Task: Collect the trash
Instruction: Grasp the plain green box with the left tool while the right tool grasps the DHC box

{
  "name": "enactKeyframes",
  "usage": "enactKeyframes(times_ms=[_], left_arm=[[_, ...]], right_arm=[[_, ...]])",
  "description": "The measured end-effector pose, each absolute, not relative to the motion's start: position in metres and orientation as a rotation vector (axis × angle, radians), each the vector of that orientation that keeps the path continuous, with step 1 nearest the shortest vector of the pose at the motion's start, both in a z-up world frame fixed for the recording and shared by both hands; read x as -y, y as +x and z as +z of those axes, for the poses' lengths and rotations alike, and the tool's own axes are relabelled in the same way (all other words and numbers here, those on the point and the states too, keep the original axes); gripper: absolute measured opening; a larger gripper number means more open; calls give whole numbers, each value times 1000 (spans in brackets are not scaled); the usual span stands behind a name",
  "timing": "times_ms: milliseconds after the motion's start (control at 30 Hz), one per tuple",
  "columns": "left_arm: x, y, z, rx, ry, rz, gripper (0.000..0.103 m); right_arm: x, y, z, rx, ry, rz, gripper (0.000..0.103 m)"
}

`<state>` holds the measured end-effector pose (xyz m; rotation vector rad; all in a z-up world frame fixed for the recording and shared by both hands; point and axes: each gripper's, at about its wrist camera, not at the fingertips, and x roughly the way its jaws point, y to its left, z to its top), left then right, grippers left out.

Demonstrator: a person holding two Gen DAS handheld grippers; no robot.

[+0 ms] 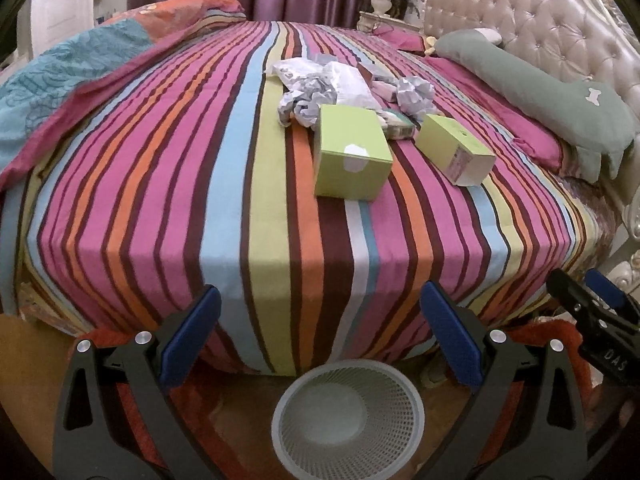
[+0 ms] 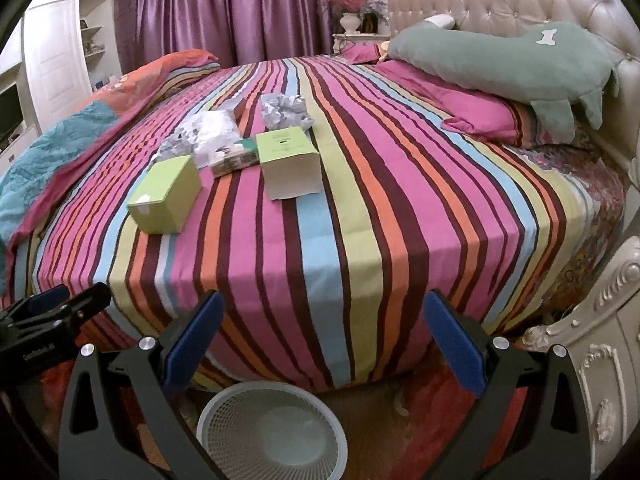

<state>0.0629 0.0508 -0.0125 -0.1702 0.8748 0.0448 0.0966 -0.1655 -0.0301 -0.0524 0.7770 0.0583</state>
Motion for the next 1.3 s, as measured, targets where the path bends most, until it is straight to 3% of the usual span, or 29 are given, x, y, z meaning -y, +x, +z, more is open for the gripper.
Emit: enactKeyframes(times_ms=[1300], left_arm=[[-46,204,-30,-915,-248,75,97]], right_arm=[[143,258,-41,-881,-10,285,95]])
